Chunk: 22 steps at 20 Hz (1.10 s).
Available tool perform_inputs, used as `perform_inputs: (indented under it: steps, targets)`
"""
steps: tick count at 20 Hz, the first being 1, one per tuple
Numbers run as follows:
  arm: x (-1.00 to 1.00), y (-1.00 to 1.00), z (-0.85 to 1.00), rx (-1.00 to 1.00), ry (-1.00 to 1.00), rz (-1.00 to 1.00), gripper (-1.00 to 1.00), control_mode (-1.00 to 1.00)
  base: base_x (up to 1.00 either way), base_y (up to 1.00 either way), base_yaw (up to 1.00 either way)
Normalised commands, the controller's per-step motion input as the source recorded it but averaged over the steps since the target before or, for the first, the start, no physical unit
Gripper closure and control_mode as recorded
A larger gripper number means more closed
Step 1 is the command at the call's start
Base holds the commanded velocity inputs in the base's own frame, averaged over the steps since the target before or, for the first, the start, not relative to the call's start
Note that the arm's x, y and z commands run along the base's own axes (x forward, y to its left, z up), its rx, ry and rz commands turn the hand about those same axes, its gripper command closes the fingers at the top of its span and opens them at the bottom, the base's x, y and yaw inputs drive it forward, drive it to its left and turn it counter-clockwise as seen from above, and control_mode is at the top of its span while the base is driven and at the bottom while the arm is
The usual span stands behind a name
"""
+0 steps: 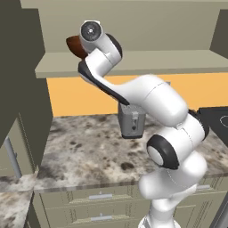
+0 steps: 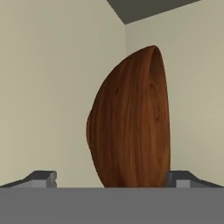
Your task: Pick up the bowls from the cabinet and place each bowl in front of a stool on the dining counter.
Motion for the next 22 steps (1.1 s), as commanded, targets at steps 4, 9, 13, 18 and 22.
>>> perform_inputs:
  steps: [4, 9, 13, 18, 22]
  targets:
    - [0.18, 0.11, 0.0, 0.0, 0.03, 0.02, -1.0, -1.0, 0.0, 0.0, 0.0]
    - [0.25, 0.08, -0.04, 0.0, 0.05, 0.0, -1.0, -1.0, 0.0, 0.0, 0.0]
    - [0.3, 0.06, -0.01, 0.0, 0.03, 0.0, -1.0, -1.0, 0.0, 0.0, 0.0]
    - [0.26, 0.13, 0.0, 0.0, 0.0, 0.0, -1.0, -1.0, 0.0, 0.0, 0.0]
    - [0.12, 0.12, 0.0, 0.0, 0.0, 0.0, -1.0, -1.0, 0.0, 0.0, 0.0]
